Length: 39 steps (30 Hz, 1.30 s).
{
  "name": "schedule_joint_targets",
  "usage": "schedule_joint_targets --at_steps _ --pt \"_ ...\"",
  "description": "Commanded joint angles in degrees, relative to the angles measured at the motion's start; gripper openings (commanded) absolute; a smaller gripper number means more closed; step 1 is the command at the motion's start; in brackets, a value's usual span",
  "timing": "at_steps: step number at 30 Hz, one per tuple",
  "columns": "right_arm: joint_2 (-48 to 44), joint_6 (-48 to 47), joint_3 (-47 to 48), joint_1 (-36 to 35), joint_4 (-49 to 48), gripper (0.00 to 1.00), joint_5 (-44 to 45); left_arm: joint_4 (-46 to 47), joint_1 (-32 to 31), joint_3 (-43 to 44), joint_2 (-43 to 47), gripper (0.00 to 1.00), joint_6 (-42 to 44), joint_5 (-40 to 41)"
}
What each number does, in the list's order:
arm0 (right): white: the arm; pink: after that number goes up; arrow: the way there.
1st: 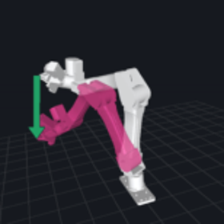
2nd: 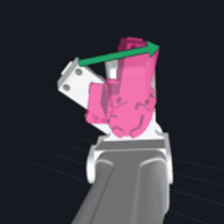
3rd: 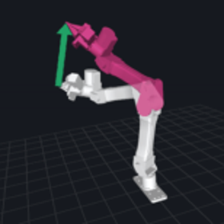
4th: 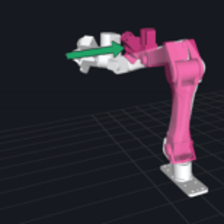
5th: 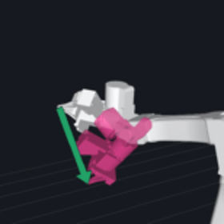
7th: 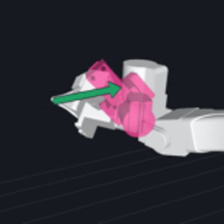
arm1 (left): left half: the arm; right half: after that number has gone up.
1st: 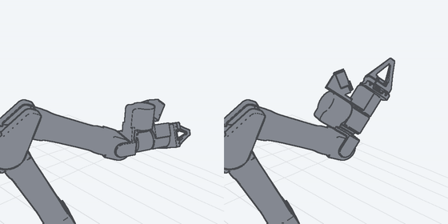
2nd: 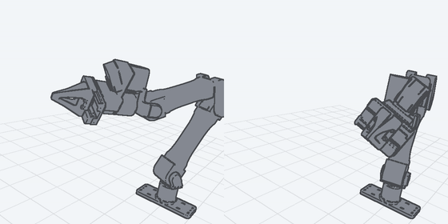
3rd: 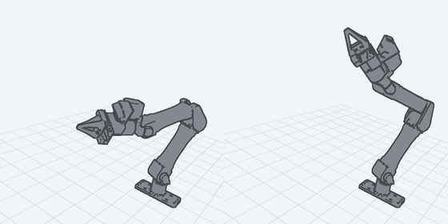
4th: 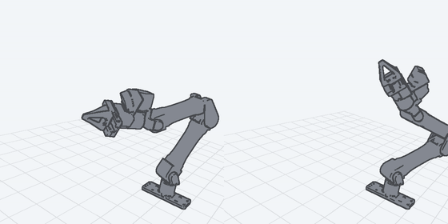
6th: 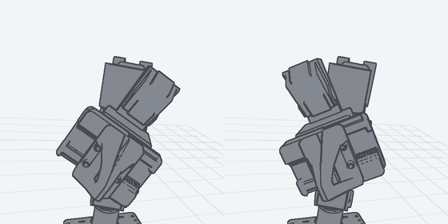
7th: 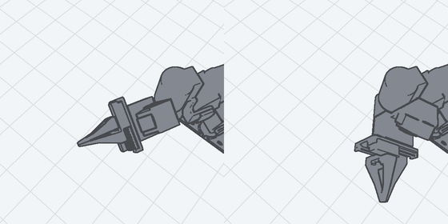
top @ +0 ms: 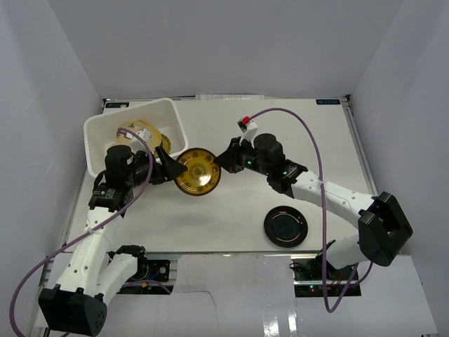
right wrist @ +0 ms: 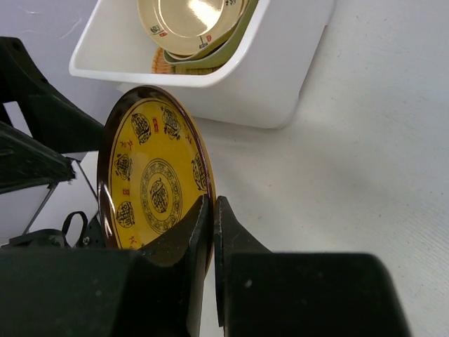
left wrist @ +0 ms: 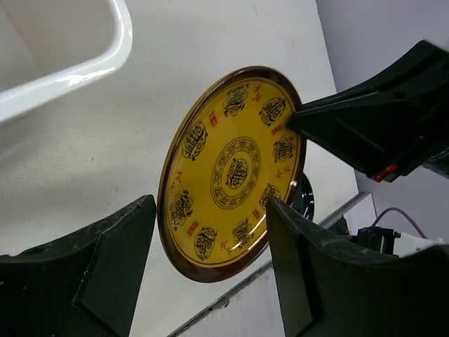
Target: Place the plates into the plastic bin on the countertop
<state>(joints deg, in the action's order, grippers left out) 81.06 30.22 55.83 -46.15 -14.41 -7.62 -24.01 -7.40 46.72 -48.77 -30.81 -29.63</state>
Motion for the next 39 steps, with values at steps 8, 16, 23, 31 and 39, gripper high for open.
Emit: schedule_joint_targets --at_steps 8,16,23,31,39 --pt "-4.2 1.4 -1.1 -0.2 -4.9 0.08 -0.4 -0.3 -2.4 -1.7 -1.6 0.14 2.3 1.5" --pt "-10.9 -3.0 -5.8 0.0 2.6 0.75 3.4 3.3 -2.3 2.8 -4.0 0.00 0.5 13.9" --pt "-27.4 -4.8 -21.0 1.2 14.2 0.74 14.1 10.5 10.4 3.6 -11.3 0.00 -5.6 16.1" --pt "-41.1 5.4 -38.9 2.5 24.9 0.26 22.0 11.6 15.8 7.9 -14.4 0.00 -9.1 32.9" --pt "-50.1 10.6 -42.6 2.7 33.6 0.23 28.3 11.2 17.1 13.0 -24.7 0.11 -7.2 42.5"
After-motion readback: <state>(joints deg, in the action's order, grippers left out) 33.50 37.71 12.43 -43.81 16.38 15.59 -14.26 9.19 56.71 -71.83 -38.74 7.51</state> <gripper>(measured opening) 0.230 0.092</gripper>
